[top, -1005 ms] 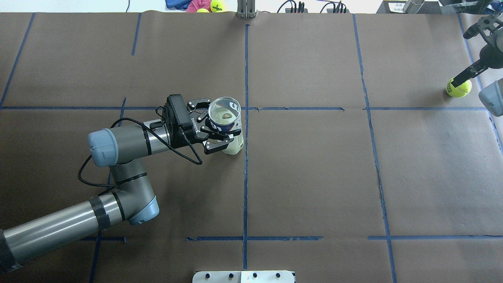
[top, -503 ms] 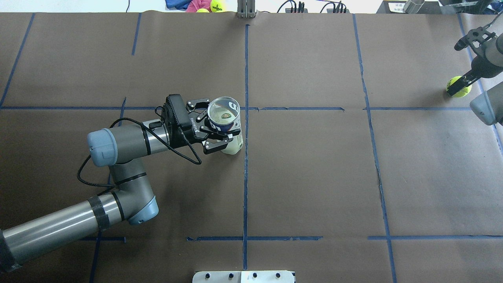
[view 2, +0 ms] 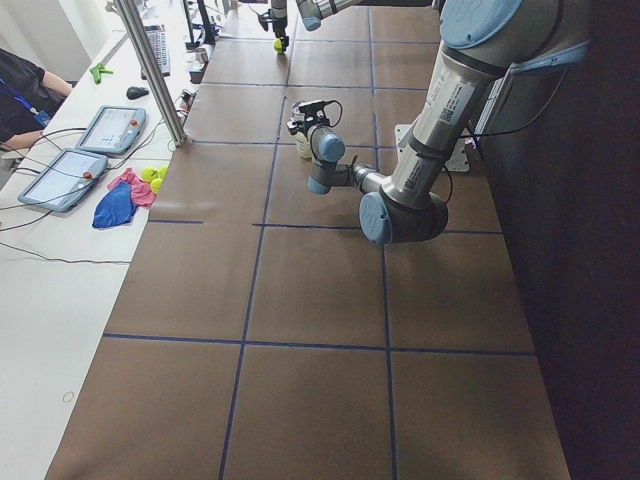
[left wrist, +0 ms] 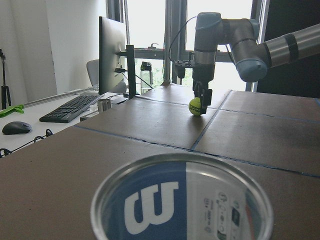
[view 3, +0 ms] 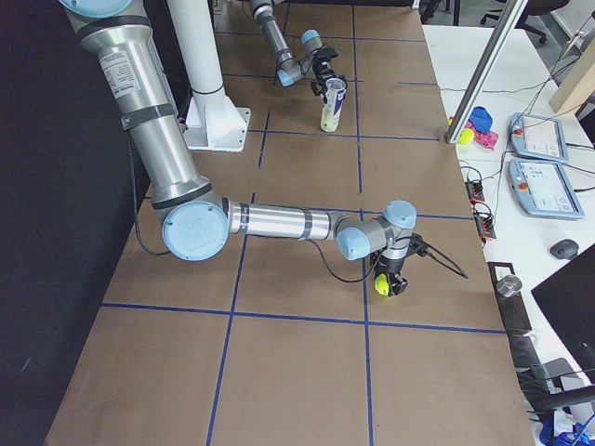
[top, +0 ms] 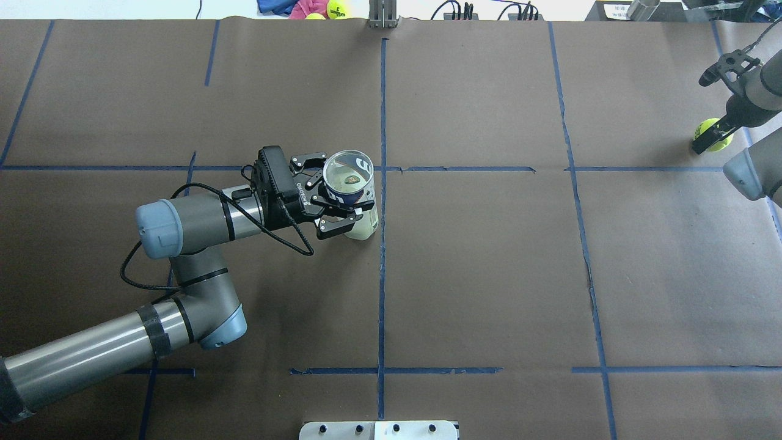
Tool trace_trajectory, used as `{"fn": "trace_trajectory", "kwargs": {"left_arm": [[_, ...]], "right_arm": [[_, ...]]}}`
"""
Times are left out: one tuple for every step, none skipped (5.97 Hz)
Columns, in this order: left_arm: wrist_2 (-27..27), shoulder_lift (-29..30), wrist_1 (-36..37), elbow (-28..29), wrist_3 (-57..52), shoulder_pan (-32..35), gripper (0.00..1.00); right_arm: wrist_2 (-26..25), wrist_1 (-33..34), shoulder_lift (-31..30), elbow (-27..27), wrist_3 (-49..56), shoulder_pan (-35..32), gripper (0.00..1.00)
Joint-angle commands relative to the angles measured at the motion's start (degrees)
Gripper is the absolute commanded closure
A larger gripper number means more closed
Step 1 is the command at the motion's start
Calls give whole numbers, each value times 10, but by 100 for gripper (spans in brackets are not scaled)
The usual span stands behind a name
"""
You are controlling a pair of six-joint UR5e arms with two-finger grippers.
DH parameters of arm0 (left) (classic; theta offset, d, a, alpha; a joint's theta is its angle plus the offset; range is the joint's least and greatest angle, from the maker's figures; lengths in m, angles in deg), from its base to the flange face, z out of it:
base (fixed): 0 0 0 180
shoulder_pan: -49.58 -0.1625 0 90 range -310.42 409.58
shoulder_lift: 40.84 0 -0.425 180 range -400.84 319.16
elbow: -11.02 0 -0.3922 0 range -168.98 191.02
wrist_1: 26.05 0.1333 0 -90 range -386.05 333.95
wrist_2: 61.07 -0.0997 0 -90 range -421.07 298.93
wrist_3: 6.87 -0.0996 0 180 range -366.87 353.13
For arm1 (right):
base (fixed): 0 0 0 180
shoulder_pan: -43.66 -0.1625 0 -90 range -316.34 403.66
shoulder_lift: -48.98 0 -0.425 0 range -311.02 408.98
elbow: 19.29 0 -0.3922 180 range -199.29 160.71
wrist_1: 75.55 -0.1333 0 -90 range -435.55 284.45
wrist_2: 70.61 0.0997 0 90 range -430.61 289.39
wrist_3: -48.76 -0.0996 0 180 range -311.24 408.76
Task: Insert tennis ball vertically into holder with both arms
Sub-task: 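Grasp the second tennis ball with the right gripper and lift it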
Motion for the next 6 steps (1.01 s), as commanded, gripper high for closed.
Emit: {"fn": "trace_trajectory", "kwargs": {"left_arm": [[0,0,1,0,-1,0,19],[0,0,1,0,-1,0,19],[0,0,1,0,0,-1,19],[0,0,1,0,0,-2,19],[0,0,1,-1,0,-2,19],[0,2,2,0,0,-2,19]], "right_arm": [[9,11,8,37,-4,-14,98],[55,58,17,84,-8,-34,98],[71,135,24,164,-38,-38,98],[75,224,41,257,-126,-29,100],[78,295,59,339,-200,0,100],[77,337,89,393,-291,40,100]]}}
